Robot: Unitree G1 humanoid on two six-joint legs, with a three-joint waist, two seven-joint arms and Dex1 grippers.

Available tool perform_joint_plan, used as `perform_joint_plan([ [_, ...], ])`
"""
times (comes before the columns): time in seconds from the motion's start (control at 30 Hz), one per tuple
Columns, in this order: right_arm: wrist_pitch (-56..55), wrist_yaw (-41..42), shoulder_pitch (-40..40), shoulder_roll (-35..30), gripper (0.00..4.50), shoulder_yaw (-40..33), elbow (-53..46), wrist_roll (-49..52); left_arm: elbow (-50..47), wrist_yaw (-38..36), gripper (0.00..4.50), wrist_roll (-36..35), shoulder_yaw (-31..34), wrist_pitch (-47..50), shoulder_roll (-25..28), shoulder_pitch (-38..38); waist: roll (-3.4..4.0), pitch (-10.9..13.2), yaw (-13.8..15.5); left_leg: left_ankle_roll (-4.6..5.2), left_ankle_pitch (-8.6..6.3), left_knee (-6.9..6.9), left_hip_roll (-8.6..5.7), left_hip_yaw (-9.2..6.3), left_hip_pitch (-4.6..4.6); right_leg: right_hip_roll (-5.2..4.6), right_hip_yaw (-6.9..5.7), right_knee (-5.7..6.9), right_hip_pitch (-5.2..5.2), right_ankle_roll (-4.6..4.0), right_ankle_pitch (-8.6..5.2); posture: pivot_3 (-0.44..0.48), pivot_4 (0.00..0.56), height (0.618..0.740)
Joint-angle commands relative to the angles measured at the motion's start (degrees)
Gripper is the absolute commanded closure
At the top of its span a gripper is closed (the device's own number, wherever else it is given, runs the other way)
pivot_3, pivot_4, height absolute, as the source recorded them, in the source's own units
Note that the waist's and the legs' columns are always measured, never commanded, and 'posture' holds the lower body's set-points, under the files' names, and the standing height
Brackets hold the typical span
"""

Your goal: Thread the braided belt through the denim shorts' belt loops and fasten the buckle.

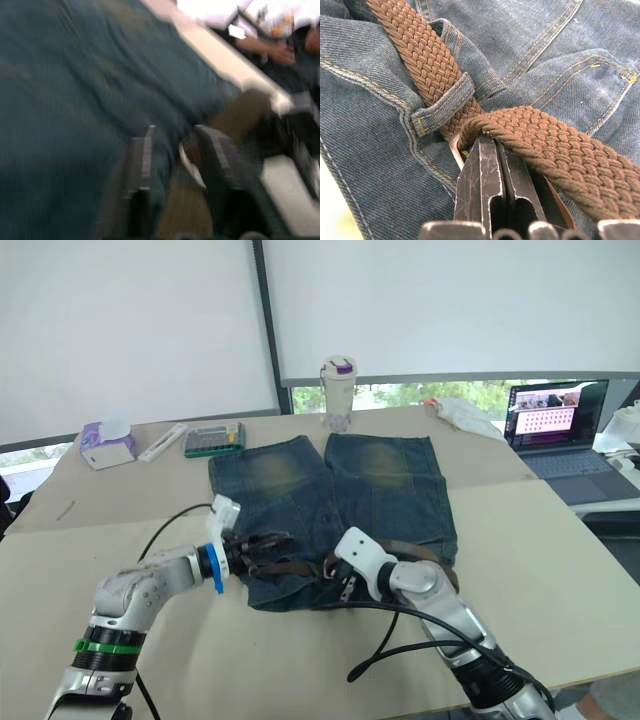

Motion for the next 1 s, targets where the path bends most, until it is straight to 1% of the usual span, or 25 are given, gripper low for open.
perform_joint_plan([
  [0.03, 1.42, 1.30, 1.90, -0.43, 4.50, 2.37, 3.98, -0.57, -2.10, -0.97, 4.47, 2.51, -3.76, -3.22, -2.20, -0.72, 0.00, 0.00, 0.00, 0.00, 0.00, -0.01, 0.01, 0.00, 0.00, 0.01, 0.00, 0.00, -0.01, 0.00, 0.00, 0.000, 0.150, 0.740],
  [0.2, 2.01, 1.72, 2.27, -0.91, 4.50, 2.24, 3.07, -0.62, 3.84, 0.78, 4.47, 5.83, -6.86, -5.13, -8.43, -4.04, 0.00, -0.02, 0.11, 0.00, 0.00, -0.03, 0.03, 0.02, -0.02, 0.01, 0.02, 0.00, -0.02, 0.00, 0.00, 0.000, 0.150, 0.740],
  [0.3, 2.75, 1.68, 2.86, -1.26, 4.50, 1.98, 1.90, -0.48, 9.17, 0.70, 4.47, 10.28, -10.54, -7.12, -10.63, -5.84, 0.00, -0.03, 0.18, 0.02, -0.01, -0.03, 0.02, 0.05, -0.02, 0.01, 0.03, -0.01, -0.01, 0.00, 0.00, 0.000, 0.150, 0.740],
  [0.43, 3.75, 1.39, 3.59, -1.48, 4.50, 1.35, 0.68, -0.15, 13.03, -0.16, 4.47, 15.85, -15.35, -9.24, -10.13, -5.71, 0.04, -0.10, 0.30, 0.02, -0.01, -0.03, 0.01, 0.06, -0.01, 0.02, 0.04, -0.01, 0.01, 0.00, 0.00, 0.000, 0.150, 0.740],
  [0.5, 4.59, 1.19, 4.11, -1.43, 4.50, 0.69, -0.18, 0.26, 14.24, -0.05, 4.47, 17.60, -16.70, -9.16, -9.98, -5.14, 0.03, -0.13, 0.51, 0.04, -0.02, -0.03, 0.01, 0.05, 0.03, 0.02, 0.03, -0.03, 0.08, 0.01, -0.01, 0.000, 0.150, 0.740],
  [0.6, 6.92, 1.43, 5.20, -1.31, 4.50, -1.45, -2.49, 2.14, 16.00, -0.25, 4.47, 19.66, -18.02, -9.97, -10.09, -4.54, 0.06, -0.14, 0.83, 0.49, -0.29, -0.03, 0.03, 0.01, 0.36, 0.00, -0.02, -0.11, 0.59, 0.11, -0.09, 0.000, 0.150, 0.740],
  [0.63, 8.76, 1.53, 5.55, -0.73, 4.50, -3.12, -3.81, 3.95, 16.51, -0.57, 4.47, 20.08, -18.30, -10.49, -10.19, -4.36, 0.05, -0.14, 0.85, 0.58, -0.35, -0.03, 0.02, -0.03, 0.51, -0.01, -0.07, -0.13, 0.75, 0.17, -0.14, 0.000, 0.150, 0.740],
  [0.73, 13.35, 0.47, 5.62, 0.67, 4.50, -7.70, -6.97, 7.79, 18.06, -0.86, 4.47, 21.16, -18.25, -12.03, -10.59, -4.22, 0.07, -0.14, 0.82, 0.64, -0.38, -0.03, 0.01, -0.02, 0.61, -0.04, -0.06, -0.12, 0.82, 0.22, -0.18, 0.000, 0.150, 0.740],
  [0.93, 18.80, -0.71, 7.09, -3.91, 4.50, -13.29, -13.70, 10.31, 20.80, -1.28, 4.47, 22.44, -17.55, -15.58, -11.23, -3.98, 0.07, -0.12, 1.09, 0.63, -0.38, 0.00, -0.05, -0.06, 0.53, -0.12, -0.09, -0.13, 0.79, 0.24, -0.19, 0.000, 0.150, 0.740],
  [1.0, 20.45, -0.66, 8.05, -5.15, 3.88, -15.65, -16.21, 12.03, 21.44, -1.54, 4.50, 22.64, -17.29, -16.55, -11.52, -3.89, 0.08, -0.10, 0.98, 0.64, -0.38, 0.01, -0.04, -0.06, 0.50, -0.13, -0.11, -0.13, 0.79, 0.26, -0.20, 0.000, 0.150, 0.740],
])
